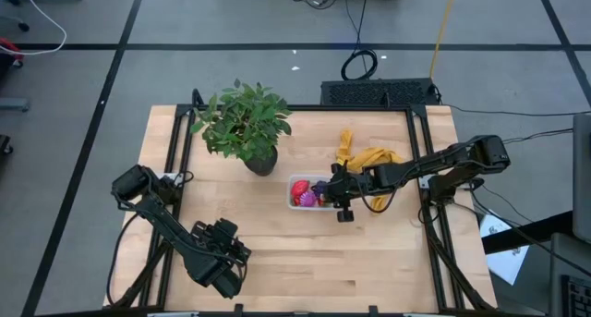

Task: Pick and placing Produce into tupperware
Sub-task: Put the strawberry into the bin

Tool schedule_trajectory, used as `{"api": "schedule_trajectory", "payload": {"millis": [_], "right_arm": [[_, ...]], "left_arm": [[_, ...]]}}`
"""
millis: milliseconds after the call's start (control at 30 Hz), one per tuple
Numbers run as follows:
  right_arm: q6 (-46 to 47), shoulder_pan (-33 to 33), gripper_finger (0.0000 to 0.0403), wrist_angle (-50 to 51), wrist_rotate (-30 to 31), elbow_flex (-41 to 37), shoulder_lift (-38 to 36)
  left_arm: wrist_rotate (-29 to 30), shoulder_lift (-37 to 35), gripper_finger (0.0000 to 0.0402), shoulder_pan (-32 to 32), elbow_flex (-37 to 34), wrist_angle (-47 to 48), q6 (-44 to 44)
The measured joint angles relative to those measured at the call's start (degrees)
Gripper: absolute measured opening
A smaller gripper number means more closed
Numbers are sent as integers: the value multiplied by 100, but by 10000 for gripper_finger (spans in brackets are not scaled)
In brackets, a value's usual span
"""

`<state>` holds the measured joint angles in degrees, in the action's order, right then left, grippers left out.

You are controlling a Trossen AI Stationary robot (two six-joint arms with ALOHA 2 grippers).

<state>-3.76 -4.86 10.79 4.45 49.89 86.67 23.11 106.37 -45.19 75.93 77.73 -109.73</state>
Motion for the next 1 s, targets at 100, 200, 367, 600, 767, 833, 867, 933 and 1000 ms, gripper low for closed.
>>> {"api": "schedule_trajectory", "payload": {"millis": [100, 200, 367, 600, 767, 833, 867, 933, 1000], "right_arm": [[3, 0, 105, 60, 0, 0, 0], [3, 0, 105, 60, 0, 0, 0], [5, 0, 105, 63, 0, 0, 0], [-1, 0, 105, 19, 0, 4, 0], [-6, 0, 105, 21, -1, 4, 0], [-6, 0, 105, 21, 0, 4, 0], [-7, 0, 105, 21, 0, 4, 0], [1, 0, 105, 21, 0, 4, 0], [3, 0, 105, 23, 0, 4, 0]], "left_arm": [[0, 0, 257, 0, -1, 0, 0], [0, 0, 257, 0, 0, 0, 0], [0, 0, 257, 0, 0, 0, 0], [0, 0, 257, 0, 1, -1, 0], [0, 0, 257, 0, 1, -2, 0], [0, 1, 257, 0, 1, -1, 0], [0, 0, 257, 0, 1, -2, 0], [0, 0, 257, 0, 0, -2, 0], [0, 0, 257, 0, 1, -2, 0]]}}
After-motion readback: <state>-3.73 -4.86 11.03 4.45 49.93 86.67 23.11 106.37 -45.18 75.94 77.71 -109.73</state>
